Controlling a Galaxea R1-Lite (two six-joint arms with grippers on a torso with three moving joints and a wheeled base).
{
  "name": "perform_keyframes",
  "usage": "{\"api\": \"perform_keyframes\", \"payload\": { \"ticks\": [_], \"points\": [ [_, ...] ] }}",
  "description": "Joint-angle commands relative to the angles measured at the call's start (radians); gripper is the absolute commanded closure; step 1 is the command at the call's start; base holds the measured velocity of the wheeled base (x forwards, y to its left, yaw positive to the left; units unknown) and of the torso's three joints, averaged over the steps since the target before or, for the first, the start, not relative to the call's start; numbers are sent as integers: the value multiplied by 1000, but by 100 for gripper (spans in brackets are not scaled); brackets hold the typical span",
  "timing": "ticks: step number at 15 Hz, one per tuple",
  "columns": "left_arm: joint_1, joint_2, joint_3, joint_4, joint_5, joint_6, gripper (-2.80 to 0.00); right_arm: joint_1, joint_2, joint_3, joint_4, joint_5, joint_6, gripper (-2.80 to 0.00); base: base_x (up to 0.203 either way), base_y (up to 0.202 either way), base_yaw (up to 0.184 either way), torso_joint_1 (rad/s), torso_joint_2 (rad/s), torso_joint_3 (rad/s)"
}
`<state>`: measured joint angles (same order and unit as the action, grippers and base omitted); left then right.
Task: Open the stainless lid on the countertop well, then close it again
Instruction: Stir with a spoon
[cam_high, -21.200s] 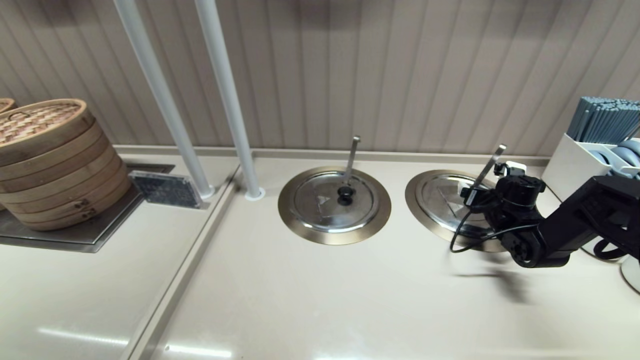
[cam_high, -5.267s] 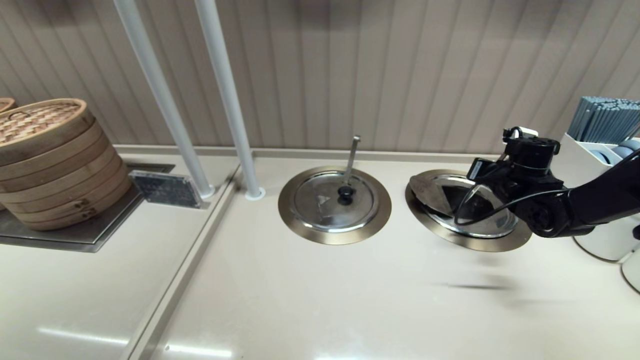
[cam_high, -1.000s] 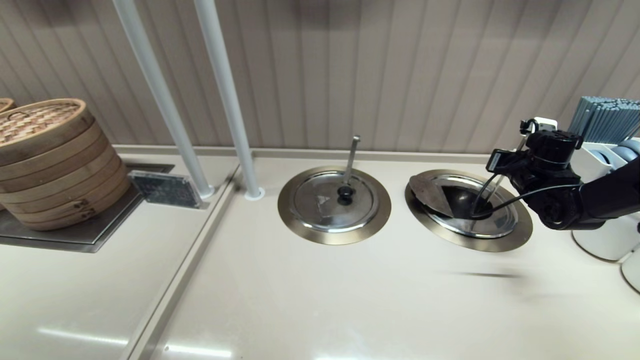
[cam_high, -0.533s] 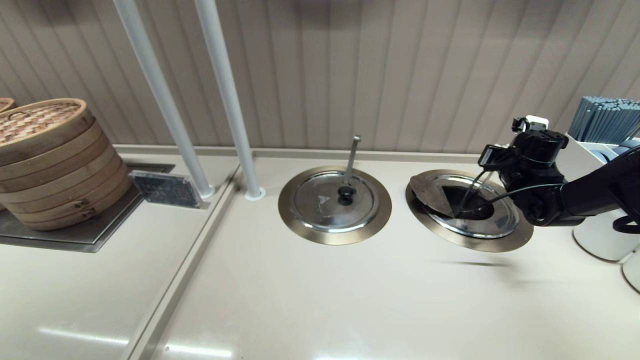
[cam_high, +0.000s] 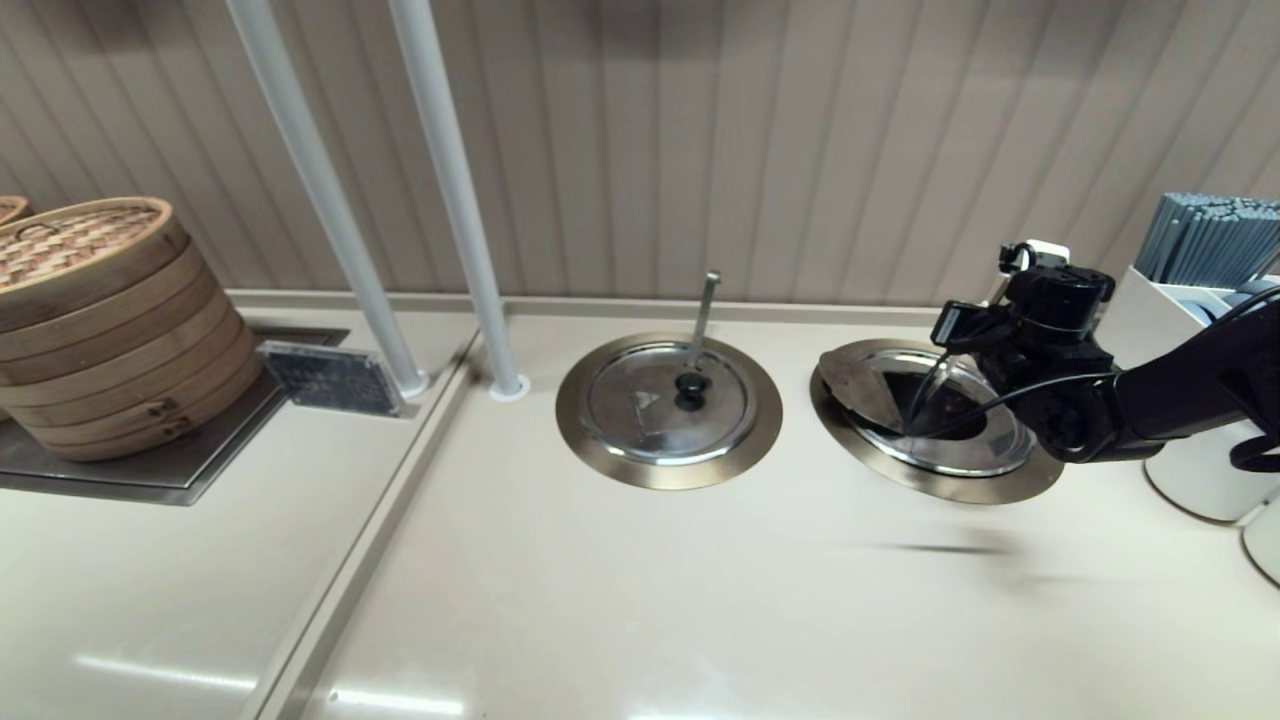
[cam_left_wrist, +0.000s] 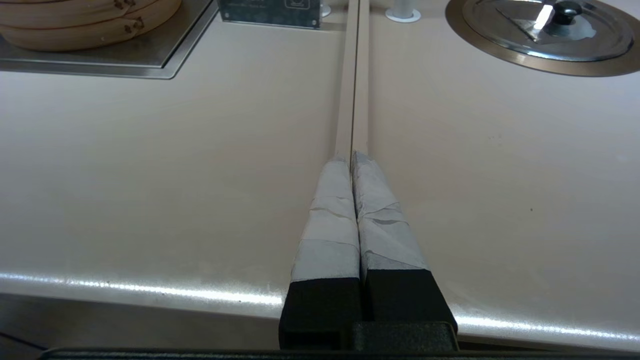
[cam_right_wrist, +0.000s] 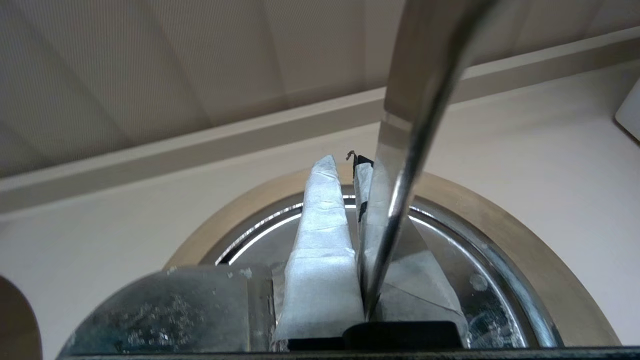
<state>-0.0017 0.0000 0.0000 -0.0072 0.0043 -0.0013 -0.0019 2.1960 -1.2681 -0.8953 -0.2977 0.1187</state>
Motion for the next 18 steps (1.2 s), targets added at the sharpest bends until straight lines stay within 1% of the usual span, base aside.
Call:
{"api": "perform_keyframes", "payload": {
  "ticks": [1, 4, 9, 12, 15, 17, 18],
  "points": [
    [0, 0, 0, 0, 0, 0, 0, -34, -30, 37, 6, 18, -45, 0, 0, 0, 0, 0, 0, 0],
    [0, 0, 0, 0, 0, 0, 0, -70, -1, 1, 9, 20, -54, 0, 0, 0, 0, 0, 0, 0],
    [0, 0, 0, 0, 0, 0, 0, -61, 15, -22, 26, 20, -54, 0, 0, 0, 0, 0, 0, 0],
    [0, 0, 0, 0, 0, 0, 0, -43, 18, -87, 122, 30, -47, 0, 0, 0, 0, 0, 0, 0],
    [0, 0, 0, 0, 0, 0, 0, -15, -1, -107, 198, 34, -50, 0, 0, 0, 0, 0, 0, 0],
    [0, 0, 0, 0, 0, 0, 0, -28, -2, -124, 208, 64, -50, 0, 0, 0, 0, 0, 0, 0],
    [0, 0, 0, 0, 0, 0, 0, -48, -1, -141, 220, 70, -51, 0, 0, 0, 0, 0, 0, 0]
  ]
}}
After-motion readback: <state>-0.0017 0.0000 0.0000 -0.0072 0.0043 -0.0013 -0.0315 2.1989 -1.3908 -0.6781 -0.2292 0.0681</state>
